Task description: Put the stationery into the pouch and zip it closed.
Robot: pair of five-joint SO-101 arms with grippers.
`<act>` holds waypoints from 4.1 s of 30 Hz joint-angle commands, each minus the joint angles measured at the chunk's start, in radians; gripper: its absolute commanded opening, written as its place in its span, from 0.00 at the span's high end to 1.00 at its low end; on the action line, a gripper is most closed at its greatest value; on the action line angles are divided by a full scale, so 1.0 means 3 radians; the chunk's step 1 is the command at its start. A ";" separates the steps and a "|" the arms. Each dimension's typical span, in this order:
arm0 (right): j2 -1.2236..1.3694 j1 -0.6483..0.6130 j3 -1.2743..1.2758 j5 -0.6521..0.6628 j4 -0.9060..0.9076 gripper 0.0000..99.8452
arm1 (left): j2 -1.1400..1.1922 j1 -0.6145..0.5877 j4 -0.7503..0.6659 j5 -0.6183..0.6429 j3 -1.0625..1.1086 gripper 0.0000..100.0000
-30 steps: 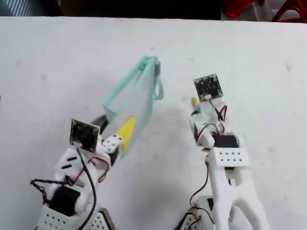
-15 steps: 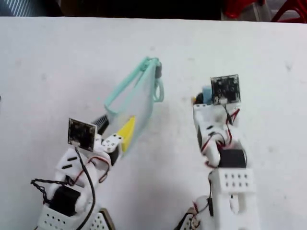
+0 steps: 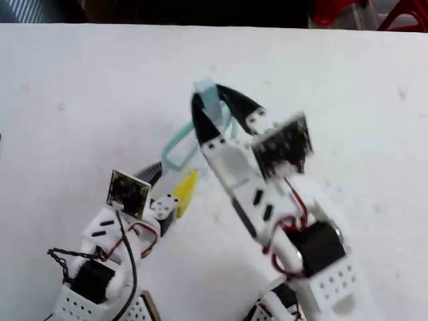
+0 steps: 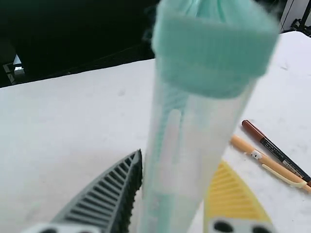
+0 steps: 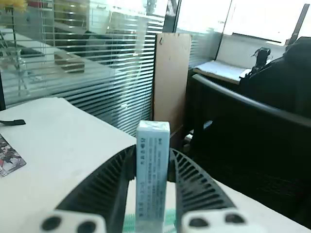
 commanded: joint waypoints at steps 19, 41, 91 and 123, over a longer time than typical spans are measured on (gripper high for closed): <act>0.0284 -0.0156 -0.0506 -0.0107 0.0596 0.98 | 0.0018 0.0018 0.0005 -0.0031 -0.0020 0.79; 0.0760 -0.0345 -0.0384 -0.0174 0.0611 0.98 | 0.0018 0.0018 0.0005 -0.0020 -0.0020 0.79; -0.0115 0.1133 -0.0885 -0.0148 0.1015 0.76 | 0.0018 0.0018 0.0005 -0.0031 -0.0020 0.79; 0.4519 0.2478 -0.1570 -0.0169 0.1235 0.76 | 0.0018 0.0038 0.0000 -0.0036 0.0036 0.79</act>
